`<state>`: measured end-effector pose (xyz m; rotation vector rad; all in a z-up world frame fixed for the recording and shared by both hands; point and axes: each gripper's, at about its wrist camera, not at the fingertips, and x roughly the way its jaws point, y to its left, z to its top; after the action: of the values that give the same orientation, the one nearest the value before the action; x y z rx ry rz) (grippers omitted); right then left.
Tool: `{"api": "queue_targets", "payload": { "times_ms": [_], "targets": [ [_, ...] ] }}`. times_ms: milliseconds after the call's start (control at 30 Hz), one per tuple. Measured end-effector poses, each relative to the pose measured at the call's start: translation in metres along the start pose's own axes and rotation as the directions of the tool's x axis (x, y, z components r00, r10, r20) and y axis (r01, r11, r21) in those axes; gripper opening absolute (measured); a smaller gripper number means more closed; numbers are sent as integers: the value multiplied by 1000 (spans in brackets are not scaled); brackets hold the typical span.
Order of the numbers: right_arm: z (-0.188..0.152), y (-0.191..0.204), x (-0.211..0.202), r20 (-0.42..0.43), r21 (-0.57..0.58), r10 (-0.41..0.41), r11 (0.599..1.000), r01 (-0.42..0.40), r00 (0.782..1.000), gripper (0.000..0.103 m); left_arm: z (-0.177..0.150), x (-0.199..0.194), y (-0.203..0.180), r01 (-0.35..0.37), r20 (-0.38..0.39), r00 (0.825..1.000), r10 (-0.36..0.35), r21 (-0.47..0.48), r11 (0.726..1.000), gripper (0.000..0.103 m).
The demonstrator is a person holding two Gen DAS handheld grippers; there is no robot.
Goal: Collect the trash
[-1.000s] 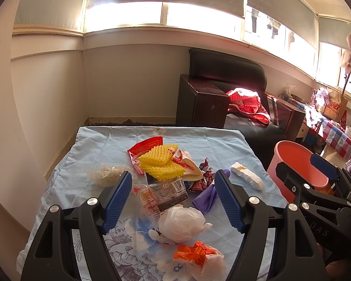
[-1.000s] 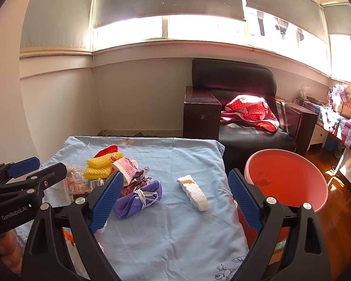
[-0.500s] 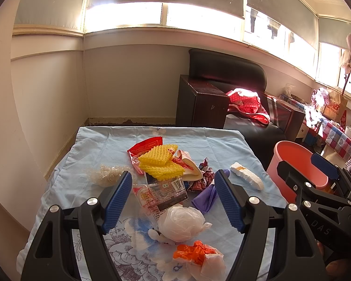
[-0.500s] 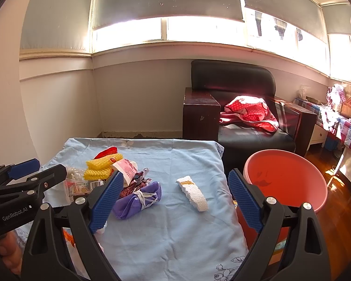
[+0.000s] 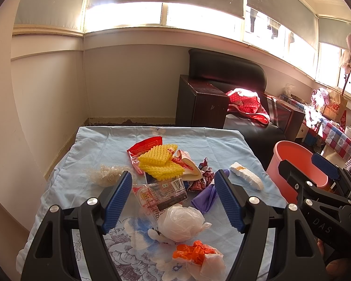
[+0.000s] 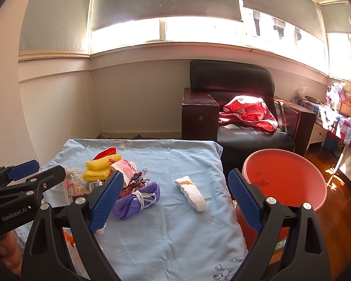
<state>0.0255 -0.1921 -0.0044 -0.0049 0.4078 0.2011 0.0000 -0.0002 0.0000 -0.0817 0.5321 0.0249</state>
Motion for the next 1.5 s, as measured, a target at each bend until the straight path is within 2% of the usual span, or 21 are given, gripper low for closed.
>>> {"api": "queue_targets", "payload": {
  "times_ms": [467, 700, 900, 1300, 1500],
  "targets": [
    [-2, -8, 3, -5, 17, -15, 1000, 15, 1000, 91, 0, -1, 1, -4, 5, 1000, 4, -5, 1000, 72],
    [-1, -18, 4, 2, 27, -30, 999, 30, 1000, 91, 1, -4, 13, -16, 18, 1000, 16, -1, 1000, 72],
    [-3, -29, 10, -13, 46, -35, 998, 36, 999, 91, -3, 1, 36, -36, -6, 999, 36, -29, 999, 72],
    [-14, -35, 30, -63, 46, -4, 999, 7, 998, 91, -16, 11, 67, -60, -51, 997, 59, -11, 998, 71],
    [-15, -36, 39, -82, 43, 7, 999, -4, 997, 91, -12, 28, 79, -86, -85, 993, 83, -24, 996, 64]
  ]
}}
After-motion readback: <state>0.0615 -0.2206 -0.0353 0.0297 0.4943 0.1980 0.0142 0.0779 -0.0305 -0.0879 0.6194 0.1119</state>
